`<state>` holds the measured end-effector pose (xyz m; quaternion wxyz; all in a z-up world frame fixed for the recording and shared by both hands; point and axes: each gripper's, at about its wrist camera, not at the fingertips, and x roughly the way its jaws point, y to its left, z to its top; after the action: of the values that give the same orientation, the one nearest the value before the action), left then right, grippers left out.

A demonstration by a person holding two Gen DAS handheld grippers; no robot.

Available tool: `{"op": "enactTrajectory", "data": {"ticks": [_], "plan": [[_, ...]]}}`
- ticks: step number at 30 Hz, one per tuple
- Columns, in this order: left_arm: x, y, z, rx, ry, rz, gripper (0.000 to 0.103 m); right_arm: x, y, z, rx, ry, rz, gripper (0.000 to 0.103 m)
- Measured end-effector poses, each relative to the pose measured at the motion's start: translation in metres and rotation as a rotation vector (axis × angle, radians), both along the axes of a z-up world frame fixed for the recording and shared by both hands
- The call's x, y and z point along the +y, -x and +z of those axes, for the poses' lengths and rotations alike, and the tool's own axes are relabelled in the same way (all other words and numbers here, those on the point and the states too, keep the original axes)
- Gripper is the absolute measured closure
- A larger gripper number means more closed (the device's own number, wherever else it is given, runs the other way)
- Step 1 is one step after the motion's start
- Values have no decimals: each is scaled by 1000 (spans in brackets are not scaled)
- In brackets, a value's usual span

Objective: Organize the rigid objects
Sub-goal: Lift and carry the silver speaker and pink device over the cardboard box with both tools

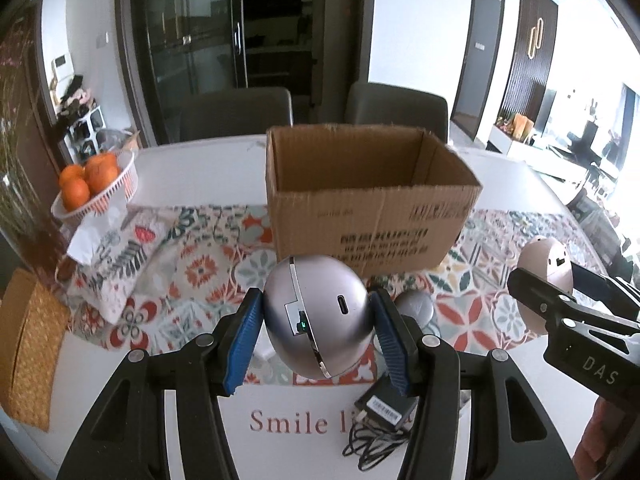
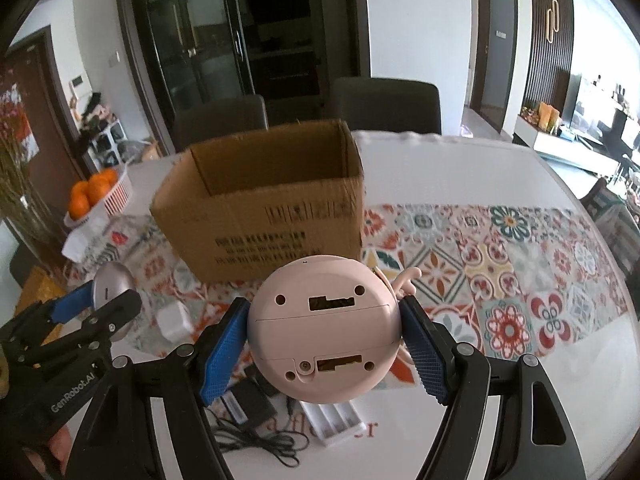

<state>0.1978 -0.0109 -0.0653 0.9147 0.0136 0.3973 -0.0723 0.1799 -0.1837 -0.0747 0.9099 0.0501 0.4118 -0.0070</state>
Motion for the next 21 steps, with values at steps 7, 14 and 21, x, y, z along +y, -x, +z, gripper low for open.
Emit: {"op": "enactTrajectory", "data": {"ticks": [7, 14, 21], "plan": [[-1, -15, 24, -53, 1, -21, 48, 1, -15, 21, -47, -26, 5, 28], [2, -37, 42, -77, 27, -26, 48, 3, -37, 42, -92, -25, 15, 28], [2, -61, 58, -83, 26, -23, 48, 7, -58, 63, -134, -4, 32, 28]]}}
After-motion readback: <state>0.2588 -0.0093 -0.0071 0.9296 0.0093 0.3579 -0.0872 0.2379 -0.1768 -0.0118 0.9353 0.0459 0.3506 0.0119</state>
